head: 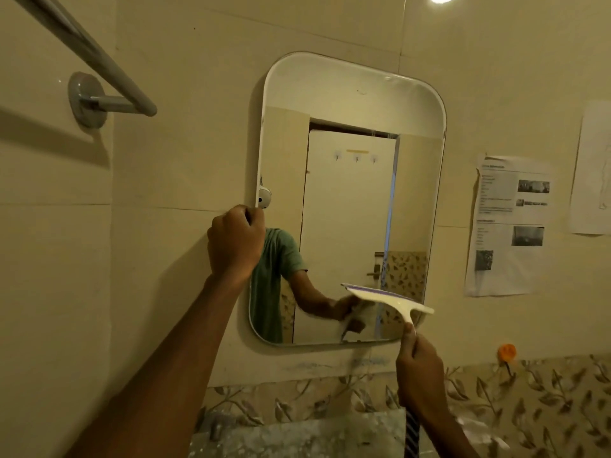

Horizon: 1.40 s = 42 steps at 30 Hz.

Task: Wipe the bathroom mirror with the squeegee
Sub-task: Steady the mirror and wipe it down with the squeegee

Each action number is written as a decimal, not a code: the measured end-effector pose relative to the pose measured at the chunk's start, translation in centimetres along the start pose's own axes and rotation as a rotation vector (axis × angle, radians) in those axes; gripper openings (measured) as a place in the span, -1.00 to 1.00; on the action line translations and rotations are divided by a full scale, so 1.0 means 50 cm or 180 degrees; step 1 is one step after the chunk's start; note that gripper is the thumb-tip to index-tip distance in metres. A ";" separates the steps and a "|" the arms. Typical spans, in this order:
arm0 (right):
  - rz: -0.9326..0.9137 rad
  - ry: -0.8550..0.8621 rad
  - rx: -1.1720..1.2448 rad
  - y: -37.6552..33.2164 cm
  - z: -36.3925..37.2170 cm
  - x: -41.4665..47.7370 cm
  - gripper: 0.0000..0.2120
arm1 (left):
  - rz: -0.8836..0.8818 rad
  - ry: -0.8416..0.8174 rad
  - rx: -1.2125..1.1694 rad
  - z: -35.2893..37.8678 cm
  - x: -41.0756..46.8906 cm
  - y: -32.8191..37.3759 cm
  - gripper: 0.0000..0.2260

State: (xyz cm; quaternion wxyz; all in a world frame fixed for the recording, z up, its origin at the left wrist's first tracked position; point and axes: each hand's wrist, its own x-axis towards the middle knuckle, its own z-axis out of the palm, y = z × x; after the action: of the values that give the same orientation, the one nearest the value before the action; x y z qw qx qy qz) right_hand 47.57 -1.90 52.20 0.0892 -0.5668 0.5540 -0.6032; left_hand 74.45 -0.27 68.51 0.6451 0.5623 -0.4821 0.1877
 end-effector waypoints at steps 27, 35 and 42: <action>-0.0988 0.0088 0.0240 -0.223 0.004 0.065 -0.55 | -0.0023 -0.0079 -0.0062 -0.004 -0.006 -0.003 -0.74; -0.0922 -0.0204 0.0087 -0.108 0.073 -0.061 -0.64 | 0.0004 -0.0207 -0.0151 -0.006 0.000 -0.013 -0.71; -0.1172 -0.0149 0.0137 -0.156 0.044 -0.042 -0.63 | -0.0025 -0.0215 -0.0142 -0.015 -0.002 -0.004 -0.70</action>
State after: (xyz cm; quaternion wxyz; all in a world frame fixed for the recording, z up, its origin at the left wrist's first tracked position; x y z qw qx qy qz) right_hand 54.05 1.29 56.39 0.0023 -0.6704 0.4256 -0.6078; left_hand 74.87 0.39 68.40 0.6416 0.5557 -0.5055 0.1553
